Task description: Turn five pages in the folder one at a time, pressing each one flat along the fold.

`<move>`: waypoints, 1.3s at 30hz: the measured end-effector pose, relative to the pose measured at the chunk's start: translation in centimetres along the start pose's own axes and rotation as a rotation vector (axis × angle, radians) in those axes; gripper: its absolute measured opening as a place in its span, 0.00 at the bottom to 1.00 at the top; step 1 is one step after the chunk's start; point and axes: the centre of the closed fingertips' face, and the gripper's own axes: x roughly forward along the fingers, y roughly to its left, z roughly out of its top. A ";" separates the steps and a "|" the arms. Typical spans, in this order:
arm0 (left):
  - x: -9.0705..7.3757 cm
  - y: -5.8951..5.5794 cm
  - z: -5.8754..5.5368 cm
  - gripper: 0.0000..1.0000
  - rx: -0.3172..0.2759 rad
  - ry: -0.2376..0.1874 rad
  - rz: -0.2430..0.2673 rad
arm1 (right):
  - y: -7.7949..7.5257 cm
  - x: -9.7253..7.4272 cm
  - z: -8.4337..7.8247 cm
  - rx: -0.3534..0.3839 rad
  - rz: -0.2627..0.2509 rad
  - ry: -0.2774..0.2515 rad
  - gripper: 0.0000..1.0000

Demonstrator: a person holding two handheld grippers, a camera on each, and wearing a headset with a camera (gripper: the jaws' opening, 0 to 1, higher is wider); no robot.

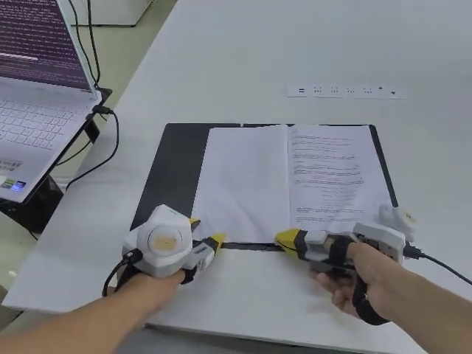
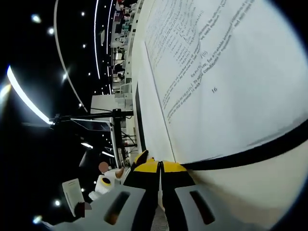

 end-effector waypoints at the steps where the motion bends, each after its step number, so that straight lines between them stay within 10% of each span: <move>1: 0.0 0.0 0.0 0.31 -0.002 0.002 0.000 | 0.0 -0.1 -0.1 -0.001 -0.003 0.001 0.00; 7: -1.1 -0.1 0.1 0.30 -0.028 0.041 0.029 | 1.7 -2.3 -1.3 -0.030 -0.011 -0.029 0.00; 14: -5.1 -0.9 1.6 0.29 -0.065 0.055 -0.022 | 5.6 -8.4 0.7 -0.328 -0.055 -0.204 0.00; 19: -7.7 -1.0 3.6 0.41 -0.075 0.032 -0.042 | 6.4 -14.1 3.7 -0.621 -0.211 -0.405 0.16; 27: -10.5 -1.2 6.8 0.59 -0.068 -0.063 -0.021 | 7.4 -18.4 4.3 -0.987 -0.359 -0.466 0.46; 39: -12.0 -1.2 6.4 0.94 -0.120 -0.080 0.047 | 6.5 -20.8 5.2 -1.027 -0.386 -0.502 0.90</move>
